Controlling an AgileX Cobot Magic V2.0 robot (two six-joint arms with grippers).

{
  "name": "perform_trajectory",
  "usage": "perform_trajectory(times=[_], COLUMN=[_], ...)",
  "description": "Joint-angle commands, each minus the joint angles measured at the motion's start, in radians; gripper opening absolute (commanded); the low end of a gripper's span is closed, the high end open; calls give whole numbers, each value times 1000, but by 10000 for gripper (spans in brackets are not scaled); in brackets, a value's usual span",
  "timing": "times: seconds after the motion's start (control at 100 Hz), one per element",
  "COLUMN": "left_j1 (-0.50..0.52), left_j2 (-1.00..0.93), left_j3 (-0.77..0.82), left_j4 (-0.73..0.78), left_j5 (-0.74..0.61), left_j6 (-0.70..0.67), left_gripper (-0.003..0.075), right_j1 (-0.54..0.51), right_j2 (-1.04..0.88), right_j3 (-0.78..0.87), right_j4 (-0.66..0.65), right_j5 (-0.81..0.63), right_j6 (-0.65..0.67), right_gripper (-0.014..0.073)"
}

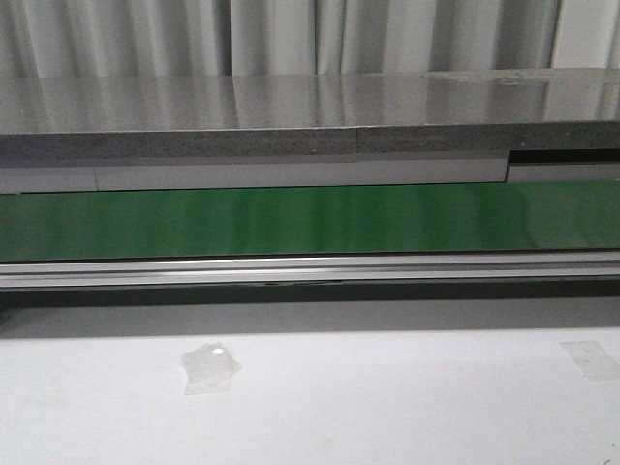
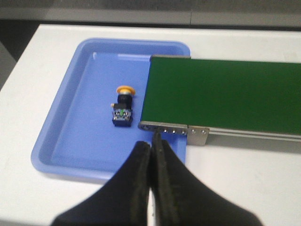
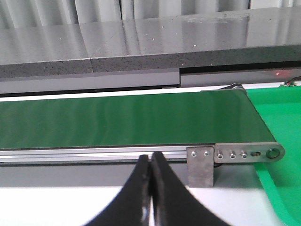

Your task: Move button from left to right

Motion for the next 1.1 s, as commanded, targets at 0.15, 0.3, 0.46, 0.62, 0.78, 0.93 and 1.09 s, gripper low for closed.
perform_trajectory(times=[0.15, 0.3, 0.46, 0.62, 0.78, 0.93, 1.09], left_j1=[-9, -9, -9, -9, -9, -9, -9], left_j2=[144, 184, 187, 187, 187, 187, 187], left_j3=[-58, -58, -58, -58, -58, -58, -58], left_j4=[7, 7, -20, -38, -28, -38, -34], left_j5=[21, 21, 2, 2, -4, -10, -25], left_j6=[3, 35, 60, 76, 76, 76, 73], left_gripper=[-20, -19, 82, 484, 677, 656, 640], right_j1=[0, 0, 0, 0, 0, 0, 0], right_j2=[-19, -19, -19, -19, -19, -19, -19], right_j3=[-15, -15, -15, -15, -15, -15, -15], right_j4=[-12, -12, -12, -12, -12, -12, -12], right_j5=[-88, -88, -88, -88, -88, -88, -88], right_j6=[-2, -2, -2, -2, -2, -2, -2], right_gripper=[-68, -68, -68, -68, -68, -68, -68])
